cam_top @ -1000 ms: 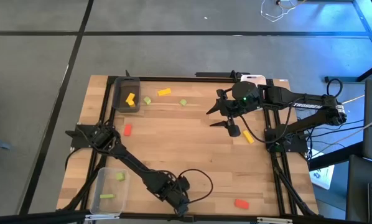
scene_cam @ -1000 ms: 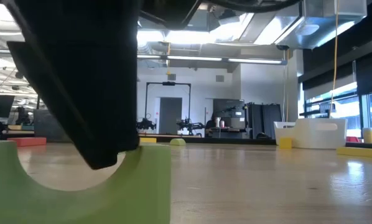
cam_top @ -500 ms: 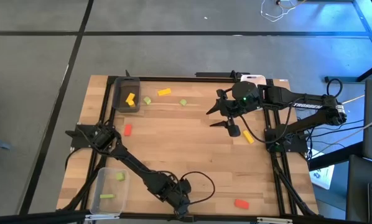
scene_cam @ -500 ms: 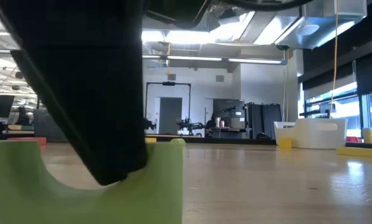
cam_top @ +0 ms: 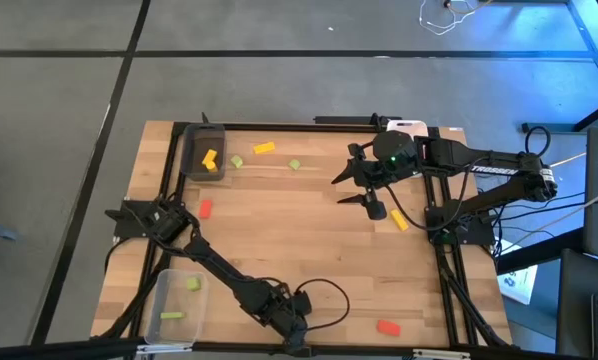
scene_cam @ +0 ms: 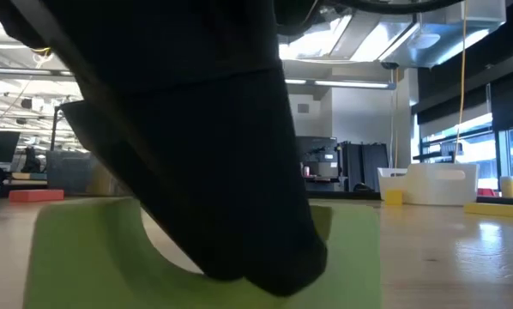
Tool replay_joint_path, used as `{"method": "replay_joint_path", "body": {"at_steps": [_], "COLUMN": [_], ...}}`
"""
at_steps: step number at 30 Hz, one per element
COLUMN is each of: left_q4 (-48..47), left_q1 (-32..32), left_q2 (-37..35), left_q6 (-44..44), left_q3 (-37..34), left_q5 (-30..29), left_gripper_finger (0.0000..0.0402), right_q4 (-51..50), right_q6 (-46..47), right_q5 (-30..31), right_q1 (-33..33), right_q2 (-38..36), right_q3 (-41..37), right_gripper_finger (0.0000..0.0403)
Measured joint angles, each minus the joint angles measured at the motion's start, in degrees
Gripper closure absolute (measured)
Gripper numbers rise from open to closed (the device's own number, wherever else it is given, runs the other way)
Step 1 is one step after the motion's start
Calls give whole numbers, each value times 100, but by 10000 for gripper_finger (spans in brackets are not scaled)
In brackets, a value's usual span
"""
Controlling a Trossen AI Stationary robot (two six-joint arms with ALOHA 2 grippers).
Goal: Sort & place blocks by color
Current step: Put the green block into the transparent bin
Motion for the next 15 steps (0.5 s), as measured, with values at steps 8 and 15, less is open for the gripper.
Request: {"method": "replay_joint_path", "body": {"at_steps": [8,15], "left_q4": [-851,-1439], "left_q1": [22,17], "left_q2": [53,36], "left_q6": [91,-37], "left_q3": [9,14], "left_q5": [-177,-258], "left_gripper_finger": [256,256], "right_q4": [-2,-2], "right_q6": [2,0], "right_q5": [5,7], "right_q1": [0,-2], "right_q2": [0,0], "right_q3": [-2,-2], "right_gripper_finger": [163,163]}}
